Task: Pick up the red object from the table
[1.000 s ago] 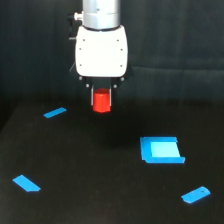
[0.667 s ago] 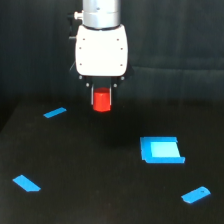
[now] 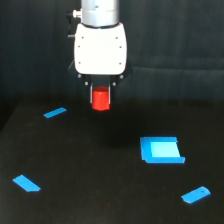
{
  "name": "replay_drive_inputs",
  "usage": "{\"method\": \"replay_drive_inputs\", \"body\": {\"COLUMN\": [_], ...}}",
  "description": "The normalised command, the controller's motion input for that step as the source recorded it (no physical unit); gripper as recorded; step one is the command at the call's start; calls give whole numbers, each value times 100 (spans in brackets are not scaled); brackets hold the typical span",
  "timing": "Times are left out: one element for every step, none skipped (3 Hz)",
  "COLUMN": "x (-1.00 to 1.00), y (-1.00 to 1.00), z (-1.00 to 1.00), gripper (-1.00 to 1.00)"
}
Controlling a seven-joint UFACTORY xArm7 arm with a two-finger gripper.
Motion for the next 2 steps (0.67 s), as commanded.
{"method": "replay_drive_inputs", "body": {"x": [3,-4], "y": [4,-5], "z": [9,14], "gripper": [-100,-100]}}
